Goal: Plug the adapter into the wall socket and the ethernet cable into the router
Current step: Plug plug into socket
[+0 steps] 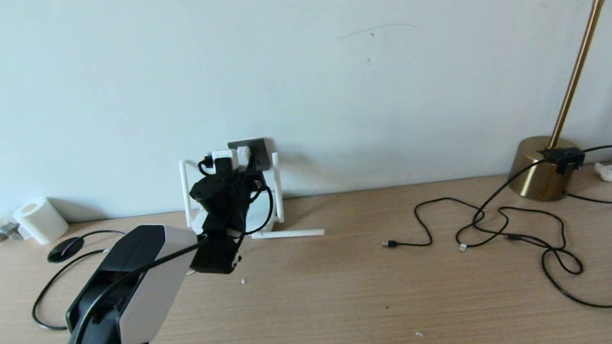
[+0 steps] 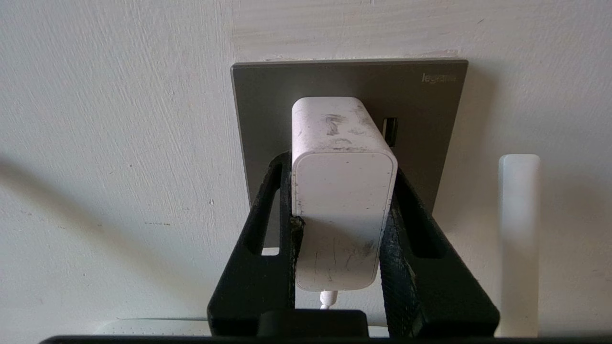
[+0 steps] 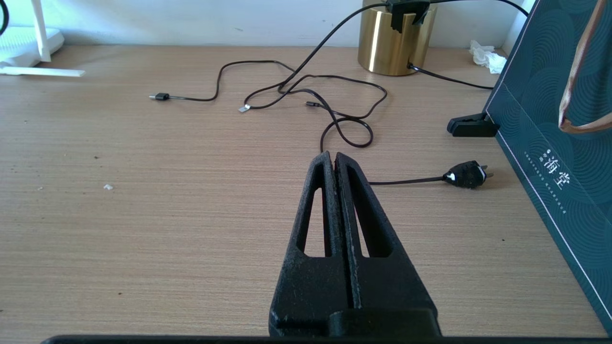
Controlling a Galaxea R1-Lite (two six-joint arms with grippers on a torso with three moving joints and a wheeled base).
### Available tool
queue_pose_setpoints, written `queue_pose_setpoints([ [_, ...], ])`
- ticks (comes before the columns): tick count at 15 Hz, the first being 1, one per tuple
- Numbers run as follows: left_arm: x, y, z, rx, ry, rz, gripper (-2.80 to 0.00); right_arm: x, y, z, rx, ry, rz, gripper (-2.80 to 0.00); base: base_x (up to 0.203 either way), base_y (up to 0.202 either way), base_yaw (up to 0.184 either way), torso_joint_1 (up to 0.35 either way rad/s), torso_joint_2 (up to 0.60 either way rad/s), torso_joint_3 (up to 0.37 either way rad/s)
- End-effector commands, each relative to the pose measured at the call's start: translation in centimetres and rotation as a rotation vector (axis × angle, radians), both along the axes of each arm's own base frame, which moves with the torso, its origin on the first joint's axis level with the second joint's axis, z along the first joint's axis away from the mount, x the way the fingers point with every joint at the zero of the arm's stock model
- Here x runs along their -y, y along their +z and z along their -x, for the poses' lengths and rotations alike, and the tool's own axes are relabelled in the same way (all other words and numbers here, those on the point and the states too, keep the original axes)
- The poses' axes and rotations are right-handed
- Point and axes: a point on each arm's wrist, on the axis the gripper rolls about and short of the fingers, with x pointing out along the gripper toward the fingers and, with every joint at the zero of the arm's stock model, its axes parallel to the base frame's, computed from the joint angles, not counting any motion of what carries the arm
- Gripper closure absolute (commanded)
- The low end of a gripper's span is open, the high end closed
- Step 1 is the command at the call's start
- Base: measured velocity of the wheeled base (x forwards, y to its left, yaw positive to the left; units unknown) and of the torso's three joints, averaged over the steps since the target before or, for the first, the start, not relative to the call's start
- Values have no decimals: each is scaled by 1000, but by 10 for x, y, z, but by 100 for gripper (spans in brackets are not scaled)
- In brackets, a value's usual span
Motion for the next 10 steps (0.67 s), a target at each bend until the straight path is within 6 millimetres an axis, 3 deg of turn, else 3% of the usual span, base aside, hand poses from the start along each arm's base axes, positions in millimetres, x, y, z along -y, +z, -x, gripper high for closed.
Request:
queue_pose_setpoints([
  [1,0,2,0,10,0,4,-280,0,0,0,1,0,0,0,0,0,0,0,0,0],
  [10,-1,8,2,34,3,10,-280,0,0,0,1,0,0,0,0,0,0,0,0,0],
])
